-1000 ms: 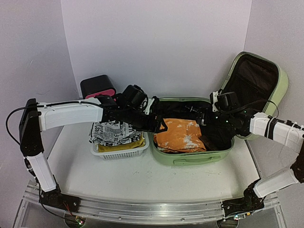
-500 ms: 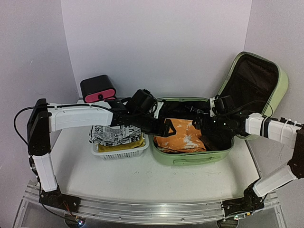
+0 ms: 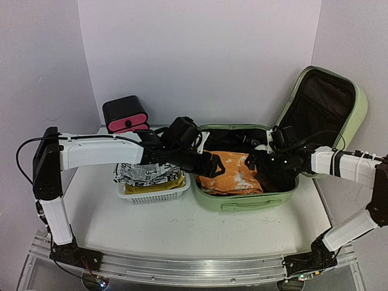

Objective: Open, take out, and arrange the luggage
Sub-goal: Pick up the clothes from the opened luggage.

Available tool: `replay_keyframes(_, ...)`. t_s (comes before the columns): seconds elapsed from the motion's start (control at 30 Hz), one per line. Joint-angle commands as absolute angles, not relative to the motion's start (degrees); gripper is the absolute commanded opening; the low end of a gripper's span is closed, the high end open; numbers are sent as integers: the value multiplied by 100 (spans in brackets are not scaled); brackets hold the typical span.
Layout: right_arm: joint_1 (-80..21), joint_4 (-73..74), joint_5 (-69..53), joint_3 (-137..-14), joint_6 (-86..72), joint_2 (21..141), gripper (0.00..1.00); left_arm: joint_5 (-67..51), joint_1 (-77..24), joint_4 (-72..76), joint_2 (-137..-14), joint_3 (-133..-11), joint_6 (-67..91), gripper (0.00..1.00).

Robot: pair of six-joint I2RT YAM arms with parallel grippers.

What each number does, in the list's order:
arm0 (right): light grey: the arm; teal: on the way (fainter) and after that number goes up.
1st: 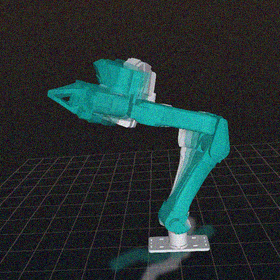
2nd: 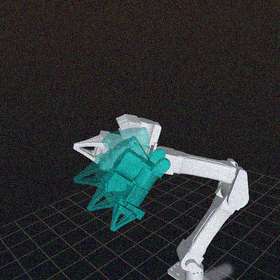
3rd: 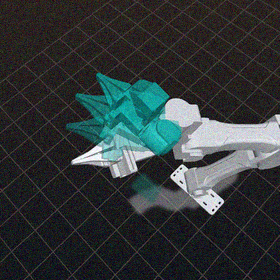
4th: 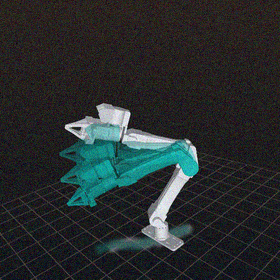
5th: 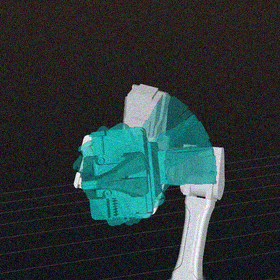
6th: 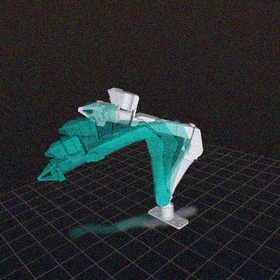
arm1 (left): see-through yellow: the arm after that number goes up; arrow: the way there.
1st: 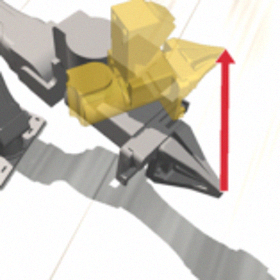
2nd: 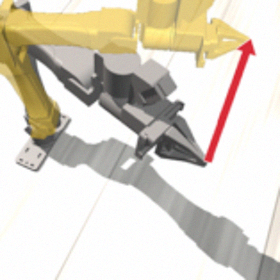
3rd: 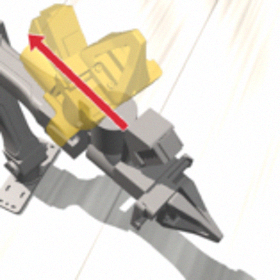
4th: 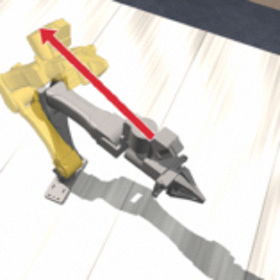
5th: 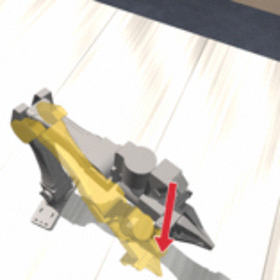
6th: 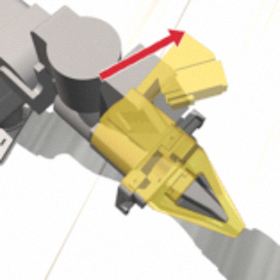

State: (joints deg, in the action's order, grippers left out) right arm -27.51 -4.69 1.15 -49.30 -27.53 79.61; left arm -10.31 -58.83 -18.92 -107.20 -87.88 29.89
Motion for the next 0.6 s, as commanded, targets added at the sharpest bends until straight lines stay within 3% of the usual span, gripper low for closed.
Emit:
replay_keyframes(0.0,-2729,-439,228,-4944,-2621,7825,98,-394,-5865,-1646,-9906,-8493,2705,76)
replay_keyframes(0.3,-2726,-439,513,-4939,-2574,7668,98,397,-5867,-1503,-9144,-7858,2512,79)
replay_keyframes(0.4,-2730,-423,530,-4956,-2607,7714,98,613,-5867,-1357,-8895,-7638,2412,86)
replay_keyframes(0.5,-2689,-426,358,-4961,-2619,7770,98,889,-5855,-1344,-8841,-7565,2367,99)
replay_keyframes(0.57,-2650,-435,178,-4981,-2611,7829,98,1040,-5855,-1345,-8864,-7523,2436,100)
